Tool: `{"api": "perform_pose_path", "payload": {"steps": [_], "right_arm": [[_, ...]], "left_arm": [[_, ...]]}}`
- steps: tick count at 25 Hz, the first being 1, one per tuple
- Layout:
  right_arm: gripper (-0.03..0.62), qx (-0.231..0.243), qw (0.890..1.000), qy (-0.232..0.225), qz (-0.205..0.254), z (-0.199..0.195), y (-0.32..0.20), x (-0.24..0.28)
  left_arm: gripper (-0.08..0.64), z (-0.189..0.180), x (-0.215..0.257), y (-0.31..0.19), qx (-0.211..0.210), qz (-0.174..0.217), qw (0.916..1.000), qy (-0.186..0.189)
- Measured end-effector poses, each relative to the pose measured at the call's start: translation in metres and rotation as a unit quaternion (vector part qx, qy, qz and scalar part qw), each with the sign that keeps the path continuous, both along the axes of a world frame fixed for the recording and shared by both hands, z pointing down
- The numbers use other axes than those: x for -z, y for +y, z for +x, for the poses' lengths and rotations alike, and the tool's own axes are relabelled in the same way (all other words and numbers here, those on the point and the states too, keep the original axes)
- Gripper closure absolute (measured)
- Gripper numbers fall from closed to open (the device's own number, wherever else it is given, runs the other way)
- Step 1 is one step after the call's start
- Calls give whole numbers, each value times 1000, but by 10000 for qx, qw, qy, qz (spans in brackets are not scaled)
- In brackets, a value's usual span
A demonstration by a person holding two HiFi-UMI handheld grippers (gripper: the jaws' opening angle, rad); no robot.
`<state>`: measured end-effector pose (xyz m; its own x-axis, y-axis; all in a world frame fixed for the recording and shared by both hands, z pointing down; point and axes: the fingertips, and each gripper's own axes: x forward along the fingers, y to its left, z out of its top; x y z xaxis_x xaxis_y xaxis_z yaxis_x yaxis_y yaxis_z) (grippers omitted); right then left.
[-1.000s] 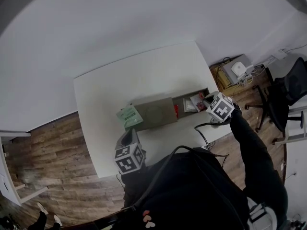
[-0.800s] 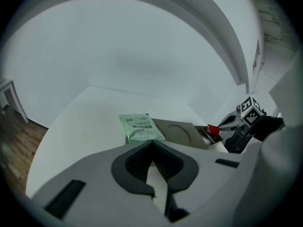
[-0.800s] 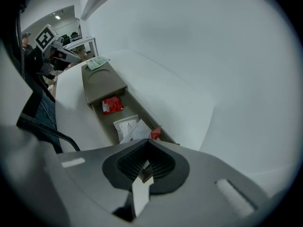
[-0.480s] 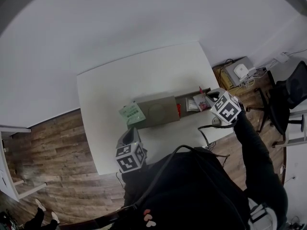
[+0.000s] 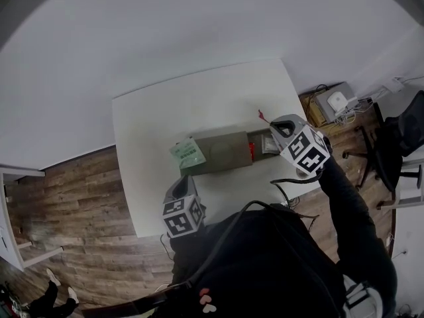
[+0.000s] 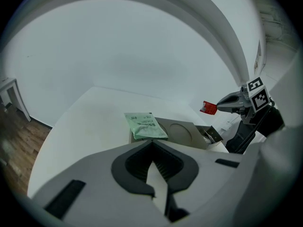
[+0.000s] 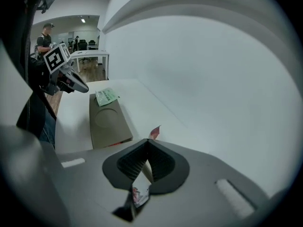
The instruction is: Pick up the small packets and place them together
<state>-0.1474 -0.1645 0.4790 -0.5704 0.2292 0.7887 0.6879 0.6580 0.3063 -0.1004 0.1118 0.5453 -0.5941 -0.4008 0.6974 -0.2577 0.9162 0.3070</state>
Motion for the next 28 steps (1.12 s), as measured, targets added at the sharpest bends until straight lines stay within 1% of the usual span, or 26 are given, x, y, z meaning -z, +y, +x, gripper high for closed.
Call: {"api": "perform_pose_path", "payload": {"steps": [7,15,22,28], "right_arm": [[591,573,9979,-192,-238,-15,61,1],[591,1313,9909,-95,-283,-18,122,-11],[591,1786,9837,-15,-212,-17,155,-25],[591,2000,9797,76,-146,-13,170,-38]], "left_arm": [[560,5,0,10,119,0,9999,10],[560,12,-2,26,328,-28,9994,48],[560,14,-3,35,453,-33,9989,71],[561,18,-5,46,574,-56,9983,112]]}}
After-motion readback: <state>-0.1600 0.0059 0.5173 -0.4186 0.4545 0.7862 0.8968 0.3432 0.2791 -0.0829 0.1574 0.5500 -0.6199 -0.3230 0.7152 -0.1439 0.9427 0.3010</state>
